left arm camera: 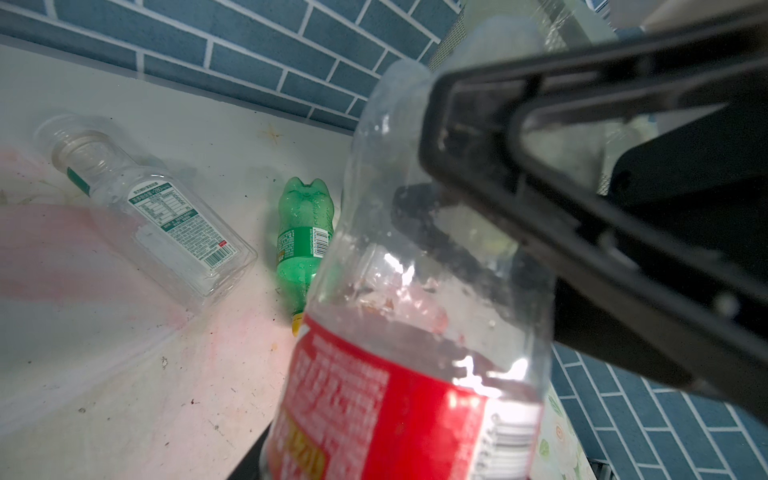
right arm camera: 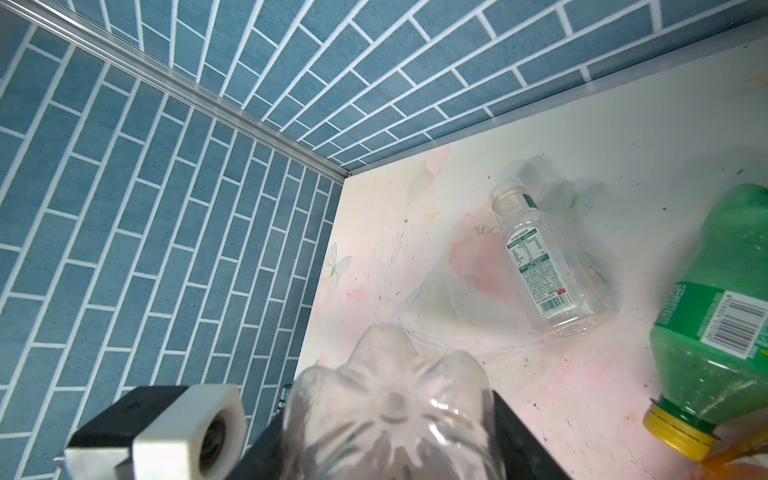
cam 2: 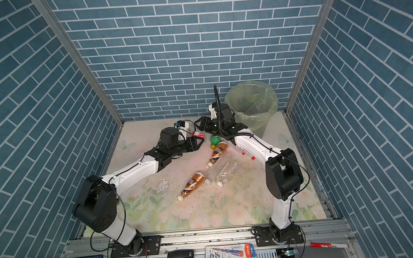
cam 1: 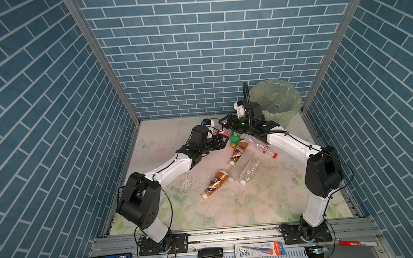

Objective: Throw the plastic bottles in the bin
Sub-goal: 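Close the right gripper on the red-labelled bottle's top while the left gripper holds it, then carry the red-labelled bottle over the bin with the right gripper and drop it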

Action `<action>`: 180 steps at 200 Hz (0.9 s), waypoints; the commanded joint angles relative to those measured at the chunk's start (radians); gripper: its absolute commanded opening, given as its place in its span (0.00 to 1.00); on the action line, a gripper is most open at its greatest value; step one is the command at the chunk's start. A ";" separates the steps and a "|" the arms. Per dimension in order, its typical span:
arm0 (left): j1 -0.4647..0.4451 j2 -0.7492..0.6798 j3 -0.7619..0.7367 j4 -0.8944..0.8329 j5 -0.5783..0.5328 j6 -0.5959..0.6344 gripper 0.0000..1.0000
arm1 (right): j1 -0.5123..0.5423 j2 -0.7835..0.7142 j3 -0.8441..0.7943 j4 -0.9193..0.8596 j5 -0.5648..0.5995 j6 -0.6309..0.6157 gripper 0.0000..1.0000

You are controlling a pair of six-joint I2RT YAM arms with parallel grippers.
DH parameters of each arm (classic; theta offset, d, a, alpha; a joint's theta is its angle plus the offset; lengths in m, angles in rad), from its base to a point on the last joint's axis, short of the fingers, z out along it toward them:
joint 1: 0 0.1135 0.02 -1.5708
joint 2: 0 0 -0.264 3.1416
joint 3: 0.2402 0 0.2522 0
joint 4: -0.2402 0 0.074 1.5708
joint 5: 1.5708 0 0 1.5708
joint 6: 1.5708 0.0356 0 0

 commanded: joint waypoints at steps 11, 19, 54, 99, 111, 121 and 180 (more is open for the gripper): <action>-0.008 -0.047 -0.008 0.042 0.027 0.019 0.59 | 0.005 0.030 0.048 0.002 0.003 0.026 0.50; -0.008 -0.049 -0.008 0.039 0.025 0.020 0.60 | 0.005 0.027 0.048 0.001 0.004 0.024 0.48; -0.008 -0.058 -0.002 0.010 0.011 0.035 0.68 | 0.002 0.012 0.067 -0.044 0.019 -0.020 0.43; -0.008 -0.083 0.003 -0.028 -0.006 0.052 0.78 | -0.026 -0.020 0.099 -0.105 0.049 -0.086 0.41; -0.008 -0.089 0.006 -0.043 -0.012 0.061 0.87 | -0.039 -0.028 0.111 -0.123 0.054 -0.106 0.40; -0.009 -0.095 0.009 -0.054 -0.015 0.065 0.98 | -0.050 -0.034 0.128 -0.146 0.057 -0.125 0.40; -0.047 -0.111 0.159 -0.210 -0.062 0.219 0.99 | -0.127 -0.117 0.275 -0.298 0.106 -0.265 0.39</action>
